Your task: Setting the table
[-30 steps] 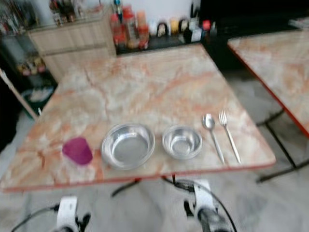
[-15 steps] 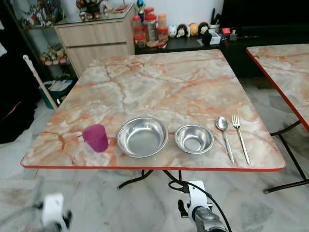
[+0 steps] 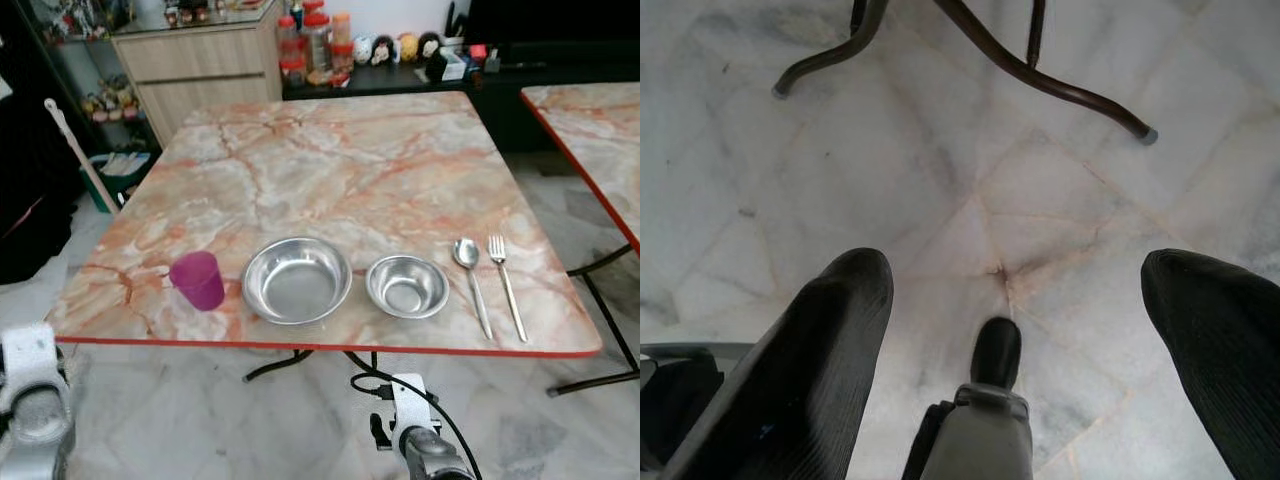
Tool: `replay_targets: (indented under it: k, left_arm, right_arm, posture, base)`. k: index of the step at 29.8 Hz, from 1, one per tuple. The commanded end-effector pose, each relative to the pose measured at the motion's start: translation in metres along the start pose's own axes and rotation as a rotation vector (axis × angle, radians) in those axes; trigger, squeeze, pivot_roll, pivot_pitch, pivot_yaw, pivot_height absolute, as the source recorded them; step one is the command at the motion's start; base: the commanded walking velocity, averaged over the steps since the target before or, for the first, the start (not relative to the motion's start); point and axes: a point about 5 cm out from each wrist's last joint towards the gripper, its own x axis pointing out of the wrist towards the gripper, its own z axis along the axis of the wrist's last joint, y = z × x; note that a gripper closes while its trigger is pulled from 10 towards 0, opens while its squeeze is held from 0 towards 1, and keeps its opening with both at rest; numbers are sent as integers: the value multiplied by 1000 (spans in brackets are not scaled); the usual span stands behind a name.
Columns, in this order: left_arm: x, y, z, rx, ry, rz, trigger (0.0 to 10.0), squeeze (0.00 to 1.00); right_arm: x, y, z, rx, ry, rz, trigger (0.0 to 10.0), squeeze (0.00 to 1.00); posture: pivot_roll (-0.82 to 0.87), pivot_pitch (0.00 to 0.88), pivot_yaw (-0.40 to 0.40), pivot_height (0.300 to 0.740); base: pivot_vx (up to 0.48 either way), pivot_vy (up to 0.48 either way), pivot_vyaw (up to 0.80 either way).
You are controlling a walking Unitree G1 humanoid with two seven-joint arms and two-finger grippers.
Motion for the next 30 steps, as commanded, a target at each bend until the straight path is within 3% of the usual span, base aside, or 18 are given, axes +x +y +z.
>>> replay_targets:
  k: [1,2,4,5,6,8,13,15,18,21,26,29,30]
  left_arm:
    - [3,0,18,-51,-69,-6,10000,0]
    - [4,-7,28,-93,-99,-64,10000,0]
    - [-2,-45,66,-268,-162,-348,10000,0]
    - [-4,-48,70,-286,-164,-375,10000,0]
    - [-9,-59,80,-366,-155,-453,10000,0]
    - [-12,-64,84,-394,-150,-491,10000,0]
    - [-40,-91,103,-535,-122,-740,10000,0]
    - [-45,-94,104,-550,-114,-773,10000,0]
    - [-63,-105,107,-550,-91,-937,10000,0]
    - [-64,-104,107,-552,-82,-953,10000,0]
    - [-101,-115,115,-594,-50,-1241,10000,0]
    - [-105,-116,115,-583,-50,-1252,10000,0]
    - [-102,-117,114,-598,-46,-1207,10000,0]
  right_arm:
    - [1,5,2,-6,-2,13,10000,0]
    - [1,5,2,-6,-2,14,10000,0]
    - [1,5,2,-7,-2,14,10000,0]
    - [1,5,2,-8,-2,15,10000,0]
    - [1,5,2,-6,-3,14,10000,0]
    - [1,5,2,-6,-3,14,10000,0]
    - [1,5,2,-5,-3,13,10000,0]
    - [1,5,2,-5,-3,14,10000,0]
    - [1,5,2,-7,-2,14,10000,0]
    - [1,5,2,-7,-2,14,10000,0]
    - [1,5,2,-8,-2,15,10000,0]
    - [1,5,2,-8,-2,15,10000,0]
    - [1,5,2,-7,-3,14,10000,0]
  posture:
    - [-13,8,99,740]
    - [-10,9,98,740]
    - [-11,9,98,740]
    - [-11,9,98,740]
    - [-11,9,98,740]
    - [-20,9,104,740]
    - [-20,9,104,740]
    - [-20,9,104,740]
    - [-20,9,104,740]
    - [-20,9,104,740]
    - [-20,14,102,740]
    - [-20,14,102,740]
    - [-20,14,102,740]
  base:
    - [0,0,0]
    - [0,0,0]
    - [0,0,0]
    - [0,0,0]
    - [0,0,0]
    - [0,0,0]
    - [0,0,0]
    - [0,0,0]
    - [0,0,0]
    - [0,0,0]
    - [0,0,0]
    - [0,0,0]
    - [0,0,0]
